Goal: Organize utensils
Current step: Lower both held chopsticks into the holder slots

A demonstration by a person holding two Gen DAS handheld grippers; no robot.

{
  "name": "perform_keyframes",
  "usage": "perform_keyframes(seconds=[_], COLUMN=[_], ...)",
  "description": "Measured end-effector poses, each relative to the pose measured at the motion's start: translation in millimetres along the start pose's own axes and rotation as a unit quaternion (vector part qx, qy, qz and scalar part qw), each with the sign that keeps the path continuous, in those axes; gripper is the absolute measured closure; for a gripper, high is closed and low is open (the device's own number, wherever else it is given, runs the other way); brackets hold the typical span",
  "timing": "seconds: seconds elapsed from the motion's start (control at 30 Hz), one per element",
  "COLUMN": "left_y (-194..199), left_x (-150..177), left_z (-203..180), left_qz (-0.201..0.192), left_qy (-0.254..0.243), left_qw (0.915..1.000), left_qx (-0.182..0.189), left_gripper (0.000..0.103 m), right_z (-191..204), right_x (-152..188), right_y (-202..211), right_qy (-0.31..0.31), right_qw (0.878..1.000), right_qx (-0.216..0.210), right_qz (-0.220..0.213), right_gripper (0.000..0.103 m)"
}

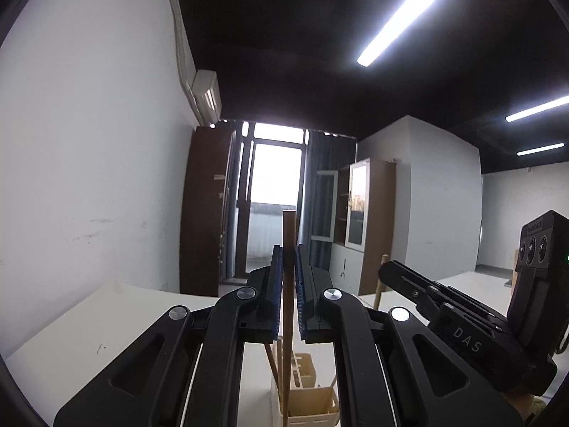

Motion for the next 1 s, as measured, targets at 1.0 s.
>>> perform_keyframes(seconds=[1.0], left_y=[-55.7], left_x=[48.1], left_z=[-8.2], left_qz=[0.047], left_qy=[0.008], left_qw=[0.9982], left_qx=[0.036], left_gripper=[0.097], right_z=[-16.2], right_x=[33.6], right_y=[-29.7], right_qy=[0.012], right_qw=[0.999], right_qx=[-0.002], right_qz=[0.043], right_gripper=[0.098])
Point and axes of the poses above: each gripper's, at about its wrist camera, not at the fingertips, and y roughly against the way its jaws point, z to its left, x to its underside, the point moved 2 cm from there along -y, roughly the way its jaws point, and after that the axes turned 12 degrees about -y, right-handed, at the moved point
